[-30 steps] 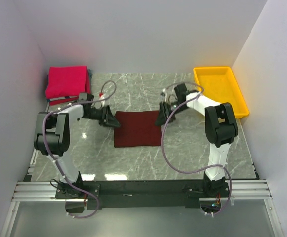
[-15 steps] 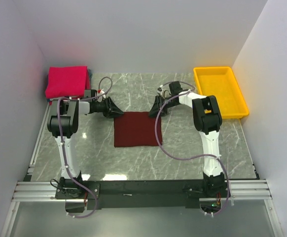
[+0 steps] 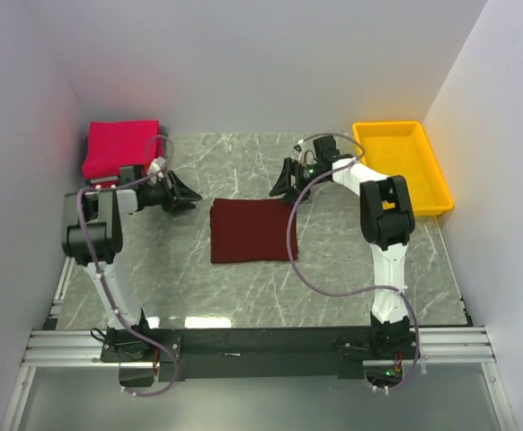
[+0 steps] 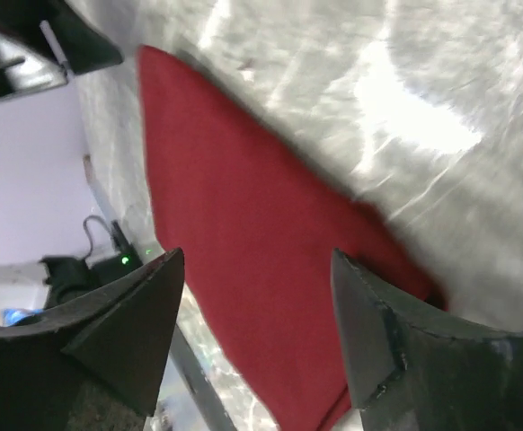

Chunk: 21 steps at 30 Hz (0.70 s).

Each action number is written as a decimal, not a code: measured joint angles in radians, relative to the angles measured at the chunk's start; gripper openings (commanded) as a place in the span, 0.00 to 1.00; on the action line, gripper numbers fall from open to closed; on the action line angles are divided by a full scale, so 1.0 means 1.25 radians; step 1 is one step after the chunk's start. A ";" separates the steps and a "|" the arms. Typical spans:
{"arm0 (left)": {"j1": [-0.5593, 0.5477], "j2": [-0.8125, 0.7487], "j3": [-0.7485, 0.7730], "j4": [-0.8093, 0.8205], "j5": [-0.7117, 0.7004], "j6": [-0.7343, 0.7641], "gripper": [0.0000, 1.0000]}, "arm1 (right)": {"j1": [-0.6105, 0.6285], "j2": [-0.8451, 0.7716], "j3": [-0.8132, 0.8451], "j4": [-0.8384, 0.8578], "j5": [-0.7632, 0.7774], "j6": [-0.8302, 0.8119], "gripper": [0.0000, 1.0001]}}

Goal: Fold and stack the t-shirts
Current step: Fold the tshirt

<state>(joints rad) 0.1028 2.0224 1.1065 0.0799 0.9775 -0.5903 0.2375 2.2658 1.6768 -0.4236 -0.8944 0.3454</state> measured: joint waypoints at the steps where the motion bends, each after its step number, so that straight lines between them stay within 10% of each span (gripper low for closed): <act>1: 0.009 -0.029 -0.010 -0.009 -0.007 0.010 0.65 | 0.004 -0.030 -0.017 0.007 0.010 -0.002 0.74; 10: 0.117 -0.411 -0.193 -0.135 -0.005 0.102 0.69 | 0.263 -0.359 -0.118 0.016 0.213 -0.132 0.63; 21: 0.239 -0.478 -0.280 -0.286 -0.067 0.188 0.68 | 0.606 -0.239 -0.078 -0.066 0.516 -0.315 0.54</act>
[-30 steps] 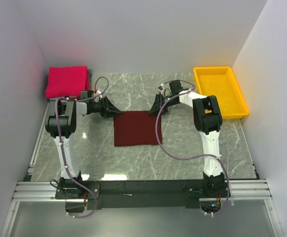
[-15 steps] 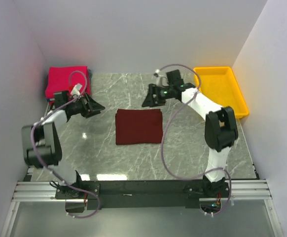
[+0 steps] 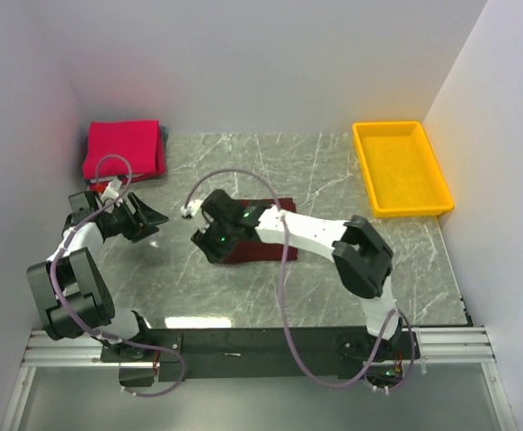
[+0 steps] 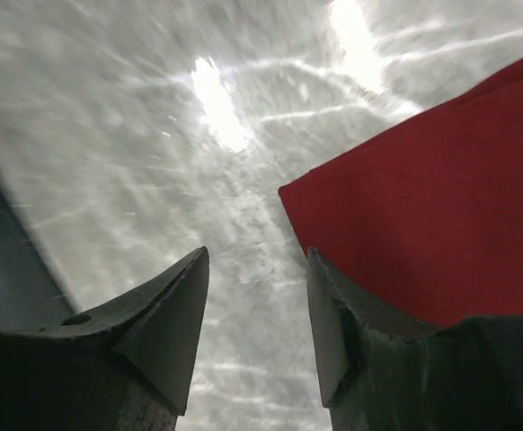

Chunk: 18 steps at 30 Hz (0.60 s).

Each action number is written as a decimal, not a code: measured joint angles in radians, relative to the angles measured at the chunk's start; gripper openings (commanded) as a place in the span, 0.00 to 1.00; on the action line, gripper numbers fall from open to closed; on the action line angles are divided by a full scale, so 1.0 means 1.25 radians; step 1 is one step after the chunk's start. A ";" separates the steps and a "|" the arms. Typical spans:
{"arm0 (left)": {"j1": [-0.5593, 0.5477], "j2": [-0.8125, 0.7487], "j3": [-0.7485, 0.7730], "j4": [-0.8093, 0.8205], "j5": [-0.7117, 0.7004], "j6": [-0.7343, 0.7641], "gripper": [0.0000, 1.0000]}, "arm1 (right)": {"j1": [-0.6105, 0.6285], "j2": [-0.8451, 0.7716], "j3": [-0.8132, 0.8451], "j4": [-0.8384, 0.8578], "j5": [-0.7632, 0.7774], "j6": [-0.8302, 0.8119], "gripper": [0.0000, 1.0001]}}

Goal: Fold and stack the t-shirts
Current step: Fold the tshirt

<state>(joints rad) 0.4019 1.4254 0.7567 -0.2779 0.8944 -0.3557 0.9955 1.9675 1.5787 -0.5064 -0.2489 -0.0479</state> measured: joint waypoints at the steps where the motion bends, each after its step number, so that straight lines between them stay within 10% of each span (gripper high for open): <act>1: 0.004 0.000 0.000 -0.001 -0.004 0.000 0.69 | 0.015 0.019 0.005 -0.005 0.020 -0.006 0.53; 18: 0.026 0.016 -0.020 0.007 -0.022 -0.005 0.68 | 0.105 0.125 0.011 0.003 0.229 -0.065 0.43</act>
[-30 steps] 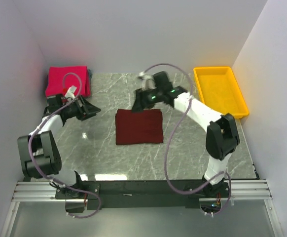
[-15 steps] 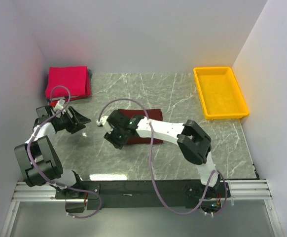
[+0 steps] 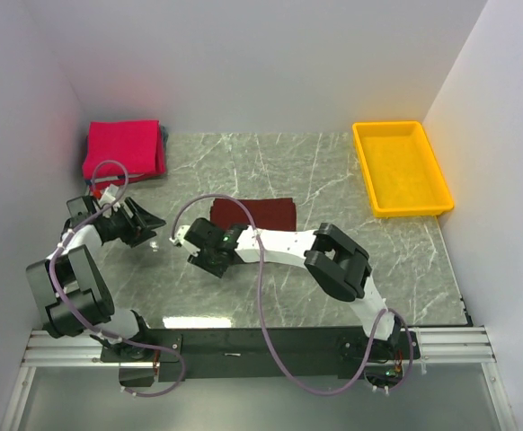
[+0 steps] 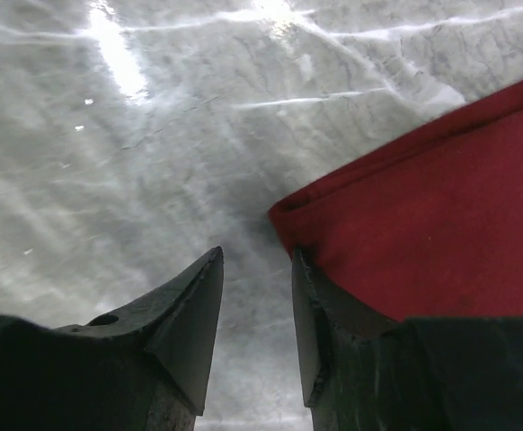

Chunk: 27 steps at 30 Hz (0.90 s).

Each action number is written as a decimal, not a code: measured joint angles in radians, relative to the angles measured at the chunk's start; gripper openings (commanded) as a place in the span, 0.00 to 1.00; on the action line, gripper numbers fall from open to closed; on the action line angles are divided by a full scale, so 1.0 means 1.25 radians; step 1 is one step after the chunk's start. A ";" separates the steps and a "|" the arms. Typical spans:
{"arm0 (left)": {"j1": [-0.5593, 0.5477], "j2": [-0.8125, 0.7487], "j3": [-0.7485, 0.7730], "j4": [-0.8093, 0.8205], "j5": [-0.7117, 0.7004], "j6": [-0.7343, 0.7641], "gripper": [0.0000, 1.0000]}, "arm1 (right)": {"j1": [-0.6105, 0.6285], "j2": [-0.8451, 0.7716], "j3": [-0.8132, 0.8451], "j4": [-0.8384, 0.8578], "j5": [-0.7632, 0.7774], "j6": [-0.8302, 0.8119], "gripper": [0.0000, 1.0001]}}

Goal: Fold and stack the t-shirts
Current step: Fold the tshirt

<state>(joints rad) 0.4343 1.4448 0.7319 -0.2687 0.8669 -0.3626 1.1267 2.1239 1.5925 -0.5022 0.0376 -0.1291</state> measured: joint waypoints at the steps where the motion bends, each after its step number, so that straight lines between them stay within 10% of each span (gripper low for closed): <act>1: 0.000 -0.002 -0.004 0.001 0.000 0.000 0.67 | -0.001 0.006 0.000 0.002 0.005 0.000 0.42; 8: -0.004 -0.002 -0.012 0.005 -0.008 -0.015 0.72 | -0.002 0.016 -0.004 0.029 0.012 -0.007 0.00; 16: -0.121 0.030 -0.044 0.079 -0.035 -0.127 0.91 | -0.046 0.002 -0.024 0.054 -0.047 0.008 0.00; 27: -0.305 0.110 -0.100 0.315 -0.125 -0.375 0.93 | -0.103 -0.104 -0.058 0.075 -0.137 0.048 0.00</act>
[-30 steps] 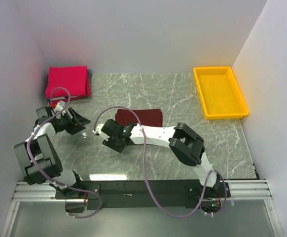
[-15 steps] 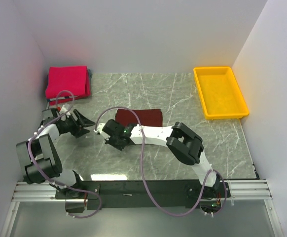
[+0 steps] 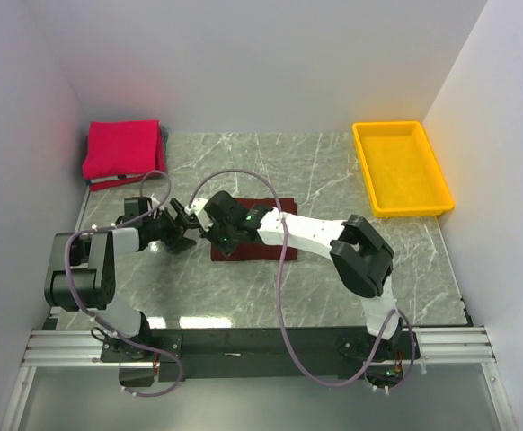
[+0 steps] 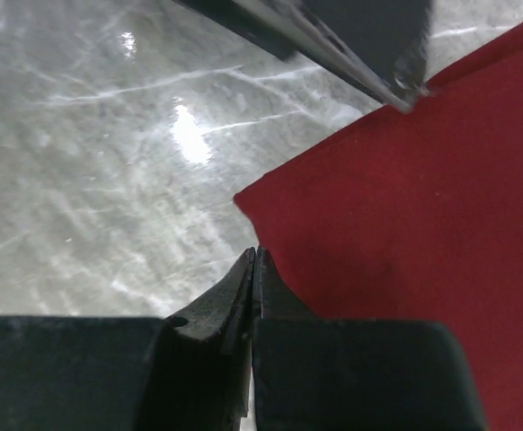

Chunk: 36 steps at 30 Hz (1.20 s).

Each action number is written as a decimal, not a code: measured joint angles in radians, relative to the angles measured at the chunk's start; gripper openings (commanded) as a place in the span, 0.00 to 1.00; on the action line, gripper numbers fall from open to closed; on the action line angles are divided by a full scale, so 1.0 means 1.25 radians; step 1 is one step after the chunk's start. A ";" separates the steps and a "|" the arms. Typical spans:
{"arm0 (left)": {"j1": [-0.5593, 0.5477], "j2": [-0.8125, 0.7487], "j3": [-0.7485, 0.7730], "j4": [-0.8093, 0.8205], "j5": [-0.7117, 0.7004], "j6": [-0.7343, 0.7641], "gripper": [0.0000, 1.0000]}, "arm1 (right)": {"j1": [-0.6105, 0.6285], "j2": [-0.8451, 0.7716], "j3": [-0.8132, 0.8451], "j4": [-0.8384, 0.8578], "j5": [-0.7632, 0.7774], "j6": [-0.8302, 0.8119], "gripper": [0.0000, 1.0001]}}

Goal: Fold and stack the t-shirts
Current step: Fold the tshirt

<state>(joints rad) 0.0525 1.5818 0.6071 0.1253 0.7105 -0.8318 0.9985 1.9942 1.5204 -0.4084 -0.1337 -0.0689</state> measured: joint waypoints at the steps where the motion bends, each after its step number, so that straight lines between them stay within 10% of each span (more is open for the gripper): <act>1: -0.008 0.004 0.000 0.013 -0.003 -0.009 0.93 | -0.002 -0.007 -0.003 0.001 -0.005 0.001 0.04; 6: -0.016 0.020 0.015 0.034 -0.025 -0.045 0.93 | 0.004 -0.012 -0.003 0.000 0.002 -0.006 0.35; 14: 0.035 0.026 0.034 0.016 -0.049 -0.039 0.94 | 0.055 0.020 0.021 -0.004 0.059 -0.031 0.44; 25: 0.036 0.026 0.034 0.014 -0.049 -0.027 0.94 | 0.068 0.103 0.011 0.025 0.099 -0.043 0.38; 31: 0.036 0.026 0.034 0.014 -0.049 -0.027 0.94 | 0.068 0.105 0.004 0.046 0.100 -0.042 0.02; 36: 0.035 0.026 0.034 0.014 -0.049 -0.022 0.94 | 0.055 0.105 0.004 0.046 0.067 -0.027 0.00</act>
<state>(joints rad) 0.0967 1.6138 0.6502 0.1429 0.6495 -0.8589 1.0668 2.1254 1.5257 -0.3508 -0.0494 -0.1032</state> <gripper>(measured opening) 0.939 0.007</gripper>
